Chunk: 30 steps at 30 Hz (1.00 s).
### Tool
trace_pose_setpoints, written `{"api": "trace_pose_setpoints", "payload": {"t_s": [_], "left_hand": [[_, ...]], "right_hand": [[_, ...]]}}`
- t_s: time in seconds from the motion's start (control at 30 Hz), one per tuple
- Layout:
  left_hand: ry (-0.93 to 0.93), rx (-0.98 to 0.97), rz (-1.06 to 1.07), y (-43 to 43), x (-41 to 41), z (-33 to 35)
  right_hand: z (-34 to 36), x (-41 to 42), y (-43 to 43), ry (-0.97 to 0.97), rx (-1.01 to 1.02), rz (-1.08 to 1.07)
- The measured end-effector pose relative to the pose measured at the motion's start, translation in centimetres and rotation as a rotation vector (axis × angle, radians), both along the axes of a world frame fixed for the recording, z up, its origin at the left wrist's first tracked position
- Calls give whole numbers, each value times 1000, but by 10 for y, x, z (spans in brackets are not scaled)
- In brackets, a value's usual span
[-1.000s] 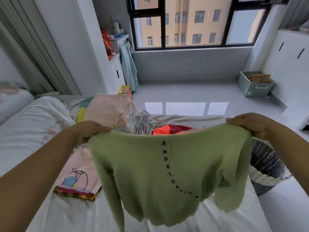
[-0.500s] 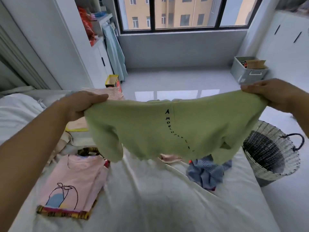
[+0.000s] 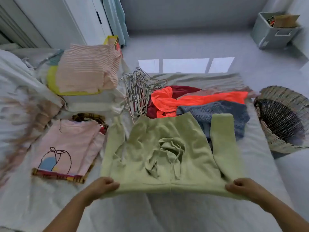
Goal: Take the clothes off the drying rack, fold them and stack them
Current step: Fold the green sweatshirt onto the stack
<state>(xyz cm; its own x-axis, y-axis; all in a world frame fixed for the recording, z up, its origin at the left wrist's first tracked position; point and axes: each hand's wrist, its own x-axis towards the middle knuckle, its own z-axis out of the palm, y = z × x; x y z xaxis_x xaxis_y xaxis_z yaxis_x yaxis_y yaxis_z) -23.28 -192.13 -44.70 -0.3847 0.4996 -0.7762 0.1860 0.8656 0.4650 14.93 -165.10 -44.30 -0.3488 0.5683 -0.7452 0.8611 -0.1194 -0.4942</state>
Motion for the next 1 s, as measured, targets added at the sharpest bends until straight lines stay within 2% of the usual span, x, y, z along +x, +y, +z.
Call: {"api": "trace_pose_setpoints", "payload": {"t_s": [0.17, 0.3, 0.47, 0.53, 0.63, 0.7, 0.8, 0.9, 1.0], "left_hand": [[-46, -123, -90, -55, 41, -99], [-25, -141, -190, -85, 53, -144], [-12, -148, -308, -90, 62, -178], [21, -128, -302, -78, 65, -180], [192, 45, -117, -40, 69, -174], [208, 149, -28, -1, 69, -168], [228, 213, -28, 60, 67, -166], [251, 203, 32, 103, 65, -177], [252, 139, 92, 127, 63, -184]], "right_hand": [[-106, 47, -59, -145, -78, 10], [-151, 66, -97, -230, -119, 42], [-182, 78, -113, -157, -73, -9], [-175, 58, -106, -131, -28, -71], [-167, 17, -86, -17, 119, -168], [-162, -22, -69, 97, 176, -174], [-165, -81, -47, 196, 225, -190], [-178, -123, -28, 174, 288, -240], [-192, -141, -17, 20, 309, -196]]}}
